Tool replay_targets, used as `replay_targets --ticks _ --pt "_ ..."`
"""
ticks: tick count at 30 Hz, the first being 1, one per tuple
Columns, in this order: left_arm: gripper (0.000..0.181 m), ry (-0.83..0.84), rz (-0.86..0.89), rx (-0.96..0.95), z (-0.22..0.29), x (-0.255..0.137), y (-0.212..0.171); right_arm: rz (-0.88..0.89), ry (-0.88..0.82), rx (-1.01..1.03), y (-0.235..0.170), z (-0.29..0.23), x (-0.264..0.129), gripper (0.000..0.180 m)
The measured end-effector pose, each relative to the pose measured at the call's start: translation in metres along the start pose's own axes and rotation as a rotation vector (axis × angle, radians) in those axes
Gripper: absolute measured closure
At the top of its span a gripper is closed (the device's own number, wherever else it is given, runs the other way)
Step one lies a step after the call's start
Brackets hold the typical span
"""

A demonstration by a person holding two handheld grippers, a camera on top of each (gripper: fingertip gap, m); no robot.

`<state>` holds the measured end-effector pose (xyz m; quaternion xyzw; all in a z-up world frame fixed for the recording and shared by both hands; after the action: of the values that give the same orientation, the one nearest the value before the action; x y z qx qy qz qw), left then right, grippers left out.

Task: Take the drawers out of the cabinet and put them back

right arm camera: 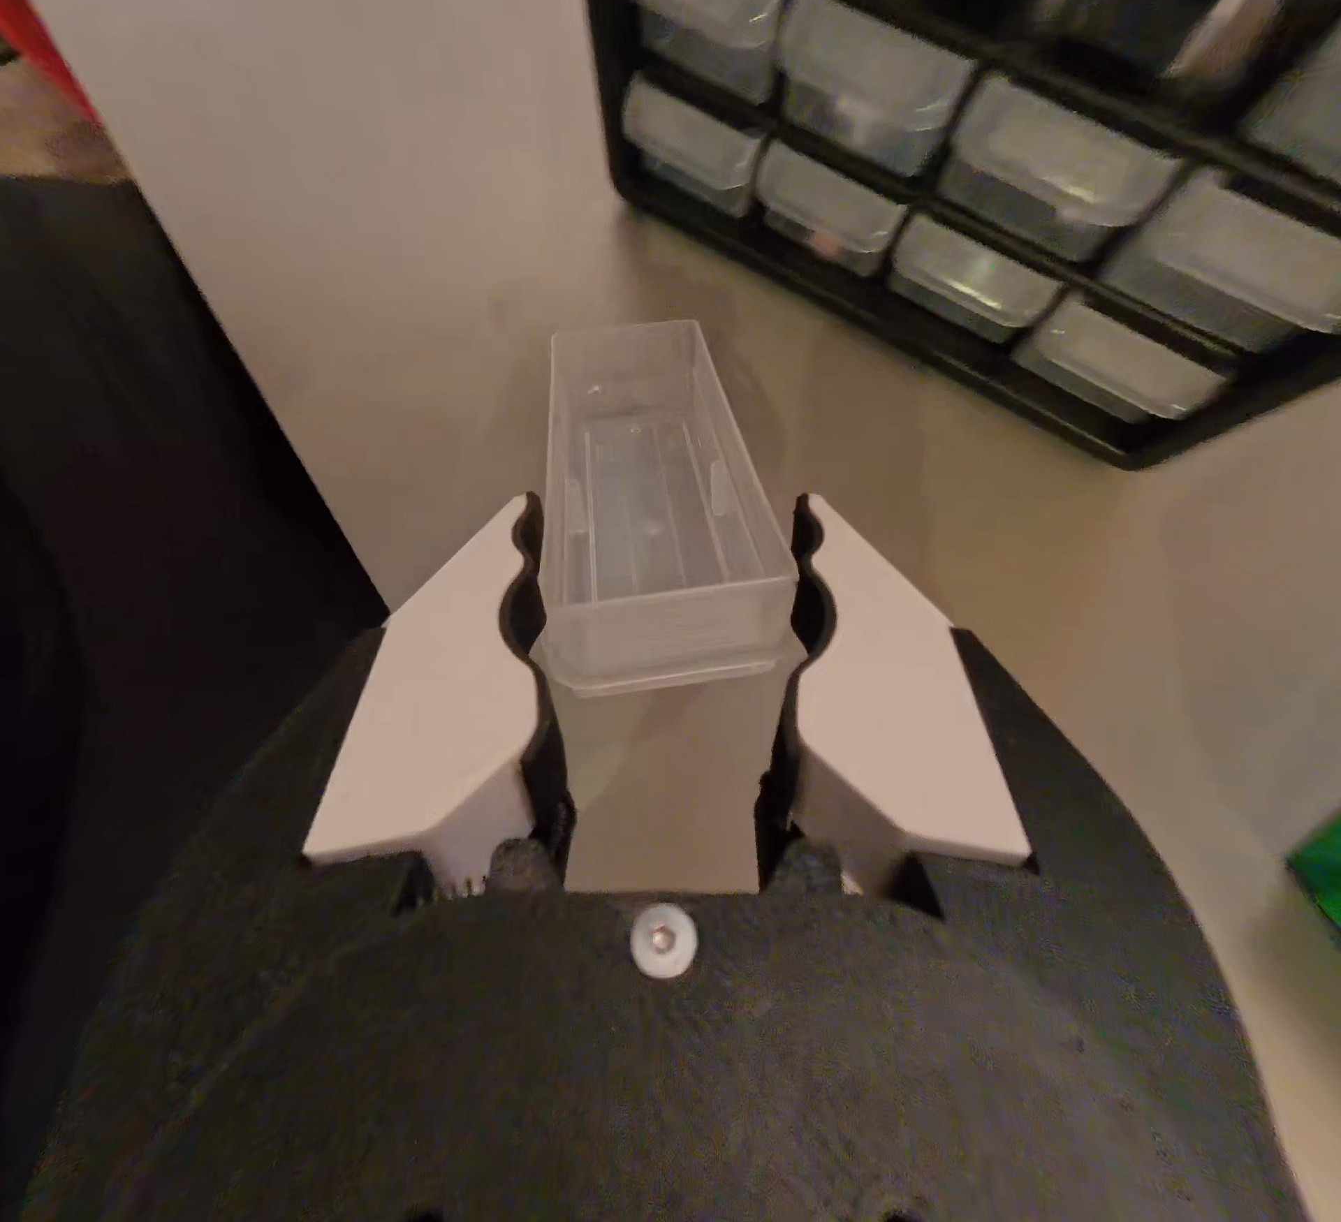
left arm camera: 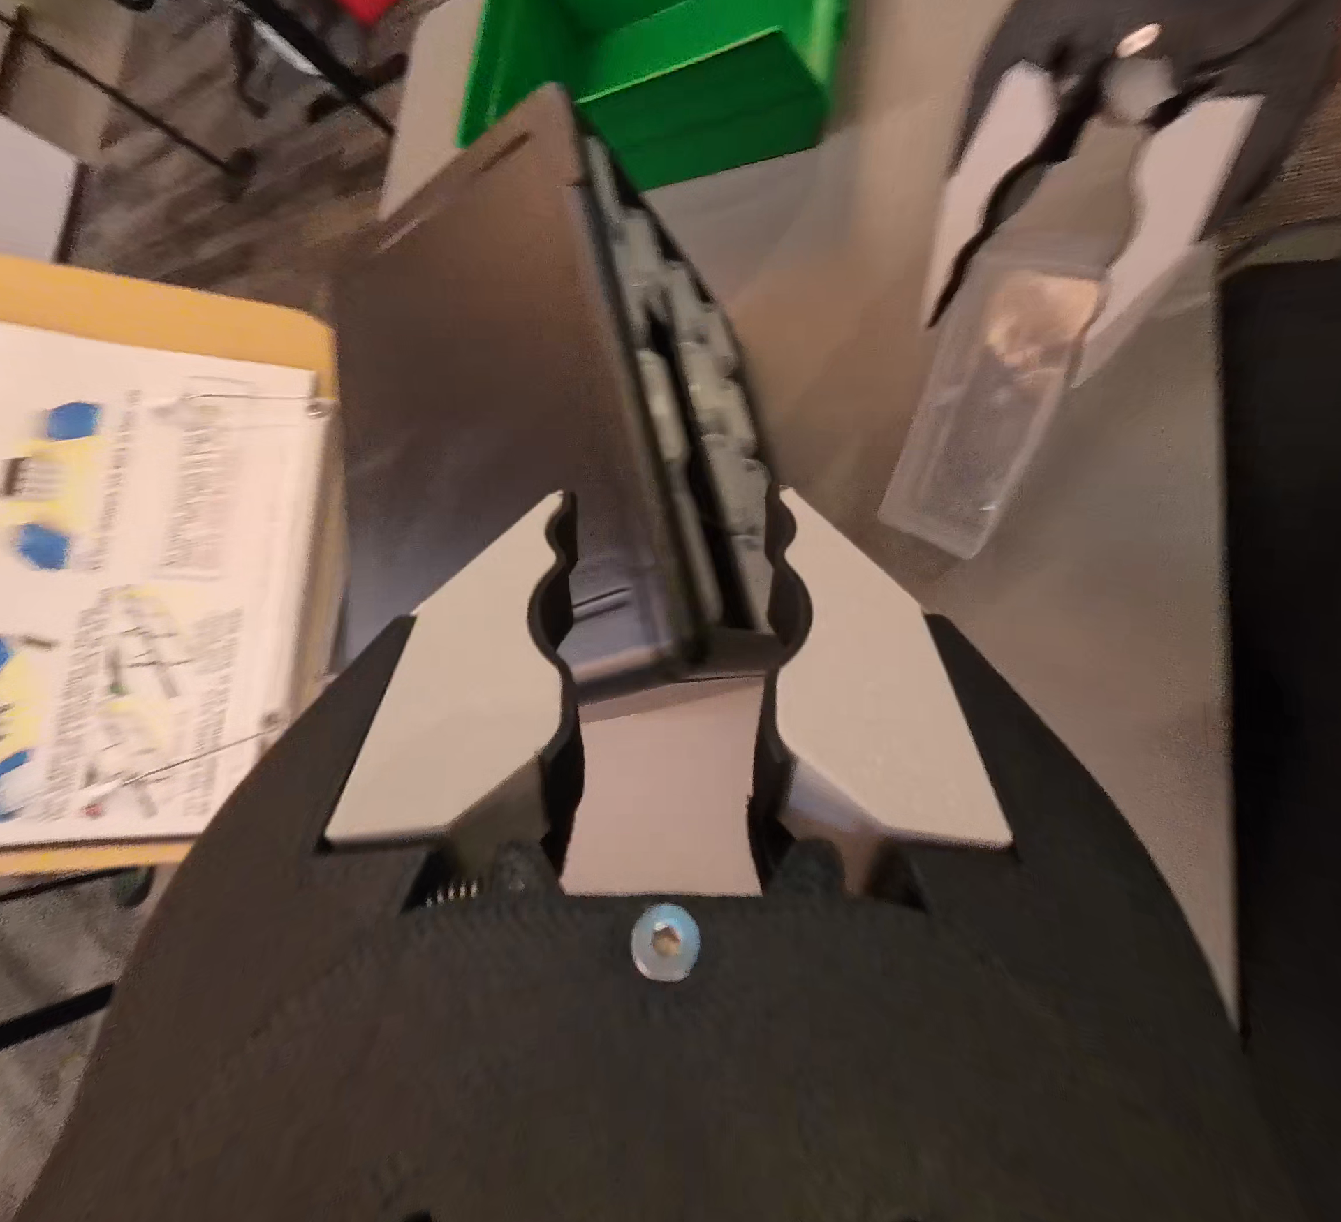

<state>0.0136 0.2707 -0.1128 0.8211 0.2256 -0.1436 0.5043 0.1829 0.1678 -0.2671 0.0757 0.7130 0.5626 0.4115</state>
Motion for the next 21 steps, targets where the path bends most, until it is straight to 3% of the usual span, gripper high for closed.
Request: replay_targets --ticks 1,8,17,21 --pt "0.131 0.023 -0.008 0.003 -0.013 0.000 0.000 0.019 -0.033 0.017 0.002 0.004 -0.006 0.111" --pt "0.130 0.061 -0.026 -0.055 -0.063 0.027 -0.013 0.095 -0.122 0.084 0.009 0.018 -0.029 0.112" --pt "0.128 0.063 -0.097 -0.109 -0.093 0.054 -0.024 0.370 -0.313 0.142 0.065 0.031 -0.069 0.113" --pt "0.130 0.031 -0.106 -0.170 -0.098 0.067 -0.030 0.394 -0.389 0.182 0.069 0.041 -0.062 0.113"
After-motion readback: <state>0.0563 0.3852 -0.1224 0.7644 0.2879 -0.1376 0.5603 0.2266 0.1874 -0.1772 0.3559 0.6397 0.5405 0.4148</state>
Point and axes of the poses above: each gripper's, where its closed fingertips meet, x out along the fingers, y out of its top, z = x × y across the jaws, the point moved 6 cm from there along -x, back along the fingers, and after that the axes turned 14 degrees about z, right-handed, at the moved point
